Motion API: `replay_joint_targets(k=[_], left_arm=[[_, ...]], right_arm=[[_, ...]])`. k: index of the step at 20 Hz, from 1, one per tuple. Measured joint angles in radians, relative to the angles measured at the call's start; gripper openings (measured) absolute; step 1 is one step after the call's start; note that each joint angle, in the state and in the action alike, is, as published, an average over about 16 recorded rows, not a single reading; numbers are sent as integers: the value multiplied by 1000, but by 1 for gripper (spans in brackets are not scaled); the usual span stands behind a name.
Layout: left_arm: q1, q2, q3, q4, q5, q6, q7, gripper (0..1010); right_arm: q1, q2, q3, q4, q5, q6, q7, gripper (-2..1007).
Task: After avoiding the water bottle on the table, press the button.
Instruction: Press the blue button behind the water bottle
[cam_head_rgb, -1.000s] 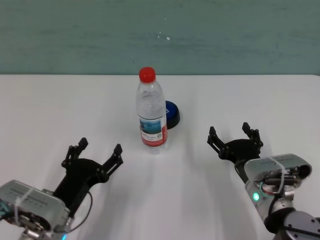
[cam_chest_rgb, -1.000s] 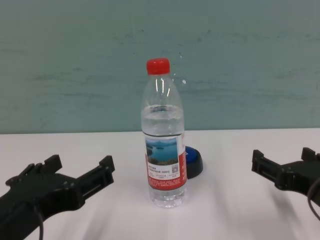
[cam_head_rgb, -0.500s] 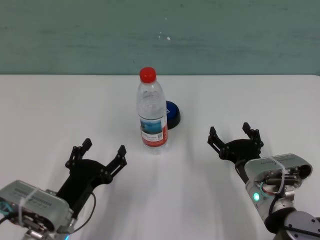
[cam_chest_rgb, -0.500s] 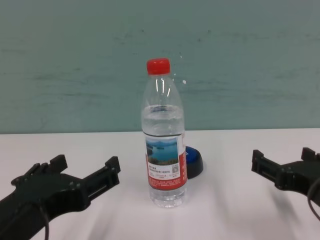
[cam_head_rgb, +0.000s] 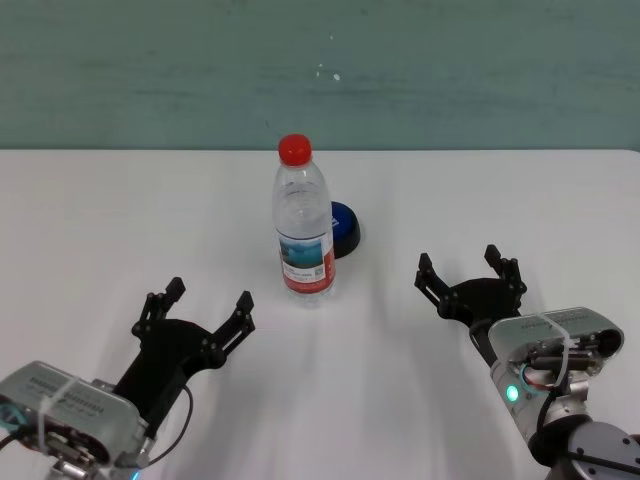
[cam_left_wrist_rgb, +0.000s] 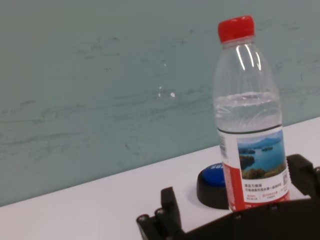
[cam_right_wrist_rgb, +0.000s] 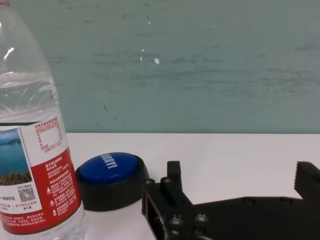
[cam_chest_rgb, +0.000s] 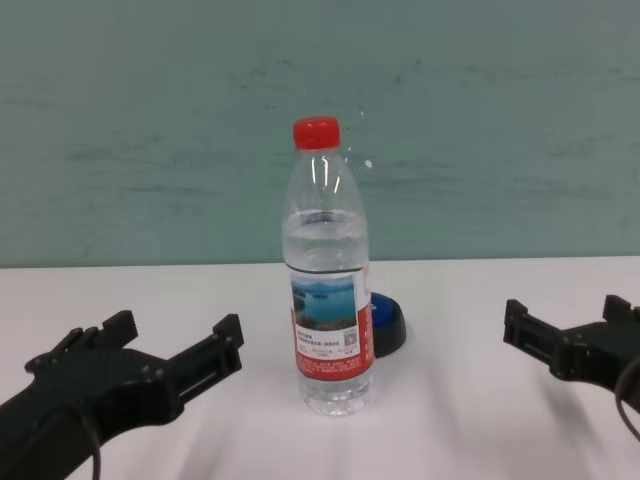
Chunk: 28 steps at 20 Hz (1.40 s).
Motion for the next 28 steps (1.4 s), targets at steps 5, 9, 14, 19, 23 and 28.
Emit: replay_joint_targets(k=[5,9,14,19,23,28], left_arm=[[-1,-1,2,3,0,-1,0,1010],[-5,-2,5,8,0,1,0,1010],[-13,-2,9,15,2,5,0,1010],[-22,-3,14,22,4,9,-2,1010],[-30,-3,18,28,6,11,-3,1010],[-39,-3,22,33,7,12,-3,1010]], right_arm=[[0,0,0,0,0,0,0,1004],[0,0,0,0,0,0,0,1004],[0,0,0,0,0,0,0,1004],[0,0,0,0,0,0,0,1004],[0,0,0,0,0,0,0,1004],[0,0,0,0,0,0,0,1004]])
